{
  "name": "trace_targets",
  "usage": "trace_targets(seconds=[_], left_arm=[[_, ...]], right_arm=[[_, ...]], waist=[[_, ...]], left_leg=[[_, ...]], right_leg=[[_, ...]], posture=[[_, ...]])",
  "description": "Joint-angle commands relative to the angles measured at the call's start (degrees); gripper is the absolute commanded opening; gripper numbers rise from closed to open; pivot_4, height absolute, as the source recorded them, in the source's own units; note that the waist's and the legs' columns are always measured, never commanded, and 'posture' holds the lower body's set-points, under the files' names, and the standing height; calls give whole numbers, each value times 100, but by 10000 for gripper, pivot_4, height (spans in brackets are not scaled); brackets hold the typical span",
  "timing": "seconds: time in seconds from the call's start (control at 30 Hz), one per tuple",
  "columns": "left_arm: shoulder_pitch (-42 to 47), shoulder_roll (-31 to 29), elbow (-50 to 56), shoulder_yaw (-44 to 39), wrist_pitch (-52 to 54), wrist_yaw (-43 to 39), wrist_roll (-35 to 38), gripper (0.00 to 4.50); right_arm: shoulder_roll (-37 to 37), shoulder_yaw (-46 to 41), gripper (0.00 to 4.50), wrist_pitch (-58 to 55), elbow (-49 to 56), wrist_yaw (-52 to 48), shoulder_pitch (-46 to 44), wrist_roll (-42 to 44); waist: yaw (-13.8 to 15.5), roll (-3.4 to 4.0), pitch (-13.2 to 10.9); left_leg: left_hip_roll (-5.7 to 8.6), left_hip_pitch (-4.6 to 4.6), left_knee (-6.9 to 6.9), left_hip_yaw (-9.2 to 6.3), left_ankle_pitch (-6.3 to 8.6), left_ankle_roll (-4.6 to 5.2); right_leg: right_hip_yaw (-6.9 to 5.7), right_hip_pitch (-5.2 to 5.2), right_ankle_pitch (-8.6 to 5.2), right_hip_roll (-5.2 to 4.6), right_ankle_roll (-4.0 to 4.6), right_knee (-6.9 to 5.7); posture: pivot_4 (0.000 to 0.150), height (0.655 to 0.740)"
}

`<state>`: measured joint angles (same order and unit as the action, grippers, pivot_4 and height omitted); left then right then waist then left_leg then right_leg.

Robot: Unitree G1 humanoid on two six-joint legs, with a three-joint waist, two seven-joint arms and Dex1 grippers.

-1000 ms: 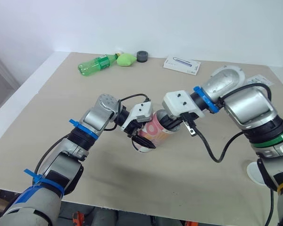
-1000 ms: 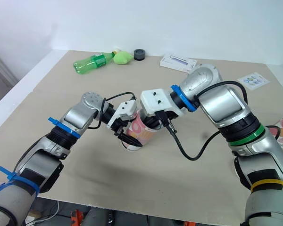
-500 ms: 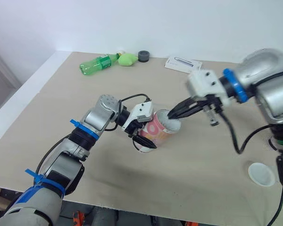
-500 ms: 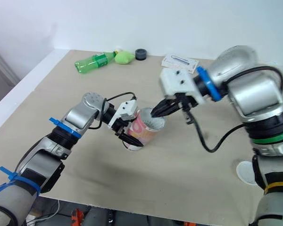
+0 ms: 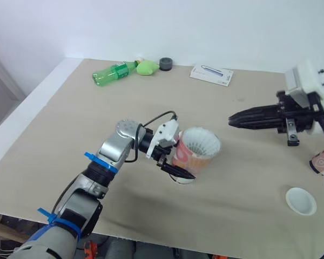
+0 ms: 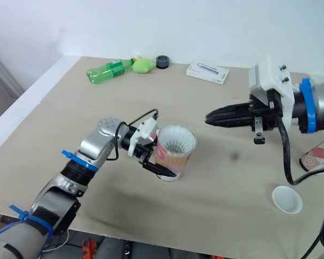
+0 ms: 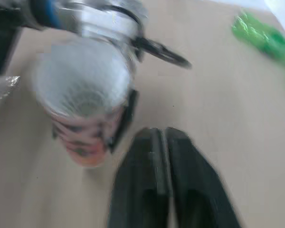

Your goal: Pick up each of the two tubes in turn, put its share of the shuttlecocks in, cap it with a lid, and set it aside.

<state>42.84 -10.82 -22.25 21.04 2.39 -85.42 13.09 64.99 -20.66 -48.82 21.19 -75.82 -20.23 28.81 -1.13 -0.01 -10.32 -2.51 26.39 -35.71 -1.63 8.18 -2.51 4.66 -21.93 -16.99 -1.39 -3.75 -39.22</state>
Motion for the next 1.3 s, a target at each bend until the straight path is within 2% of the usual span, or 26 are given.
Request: trace_targets(seconds=[0.03,0.13,0.37,0.5,0.67,0.9,1.2,1.27,1.3], left_arm=[[-74,345,-271,12,-466,244,-57,33183],[-173,516,-327,39,-498,262,-13,33183],[-358,510,-169,111,-336,211,14,33183],[-369,408,-155,112,-256,247,-48,33183],[-343,240,-85,198,-177,300,-211,33183],[-201,118,-83,240,57,435,-270,33183],[-223,11,86,162,336,539,-176,33183],[-212,8,95,145,335,592,-176,33183],[-195,15,80,135,333,610,-170,33183]], right_arm=[[409,-736,24737,326,123,66,958,-606],[676,-1134,33507,603,-135,-232,1756,-1015],[1088,-1986,33507,1581,-1160,-1075,2979,-1835],[1326,-1655,33507,2465,-2244,-891,3201,-2360],[1278,-916,33507,3075,-3218,-591,2860,-2483],[876,549,33507,3284,-4109,-299,1590,-2522],[565,1436,33507,3360,-4929,-307,613,-2589],[540,1560,28046,3429,-5059,-320,495,-2626],[518,1597,27012,3398,-5119,-357,435,-2606]], waist=[[-1,0,0],[28,3,3],[-25,7,6],[-35,3,3],[-91,-9,-4],[-190,-19,-10],[-196,-14,-7],[-196,-13,-6],[-196,-13,-5]], left_leg=[[0,0,0,-1,-1,2],[6,-6,-12,-8,-5,7],[0,-25,-27,8,-11,16],[-1,-50,-20,9,-11,15],[-1,-56,-12,15,-10,15],[-2,-117,11,36,-12,13],[-1,-129,12,62,-15,13],[-2,-131,12,62,-15,13],[-2,-130,12,62,-15,13]], right_leg=[[0,2,0,0,-1,0],[-7,18,-6,-4,-22,1],[8,32,-1,0,-52,4],[9,52,-5,2,-49,4],[14,54,-6,2,-49,6],[35,87,-6,2,-44,5],[76,88,2,4,-57,5],[76,88,2,6,-57,5],[76,88,2,6,-56,5]], posture=[[1500,7203],[1500,7203],[1500,7203],[1500,7203],[1500,7203],[1500,7203],[1500,7203],[1500,7203],[1500,7203]])
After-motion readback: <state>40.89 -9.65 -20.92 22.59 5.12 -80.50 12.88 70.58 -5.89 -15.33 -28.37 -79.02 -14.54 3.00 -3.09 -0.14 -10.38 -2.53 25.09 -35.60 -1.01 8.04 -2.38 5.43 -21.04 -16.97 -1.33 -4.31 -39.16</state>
